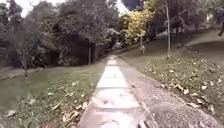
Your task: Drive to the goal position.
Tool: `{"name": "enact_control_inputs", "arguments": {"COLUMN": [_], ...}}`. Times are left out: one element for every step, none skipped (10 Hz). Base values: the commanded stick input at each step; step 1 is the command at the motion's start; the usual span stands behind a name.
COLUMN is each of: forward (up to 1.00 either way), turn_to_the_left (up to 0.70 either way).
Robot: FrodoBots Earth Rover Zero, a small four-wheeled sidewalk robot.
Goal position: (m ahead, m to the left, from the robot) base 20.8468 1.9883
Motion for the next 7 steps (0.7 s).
{"name": "enact_control_inputs", "arguments": {"forward": [0.7,0.7,0.7,0.7,0.7,0.7,0.7], "turn_to_the_left": [0.0,0.0,0.0,0.0,-0.01,-0.09,-0.27]}}
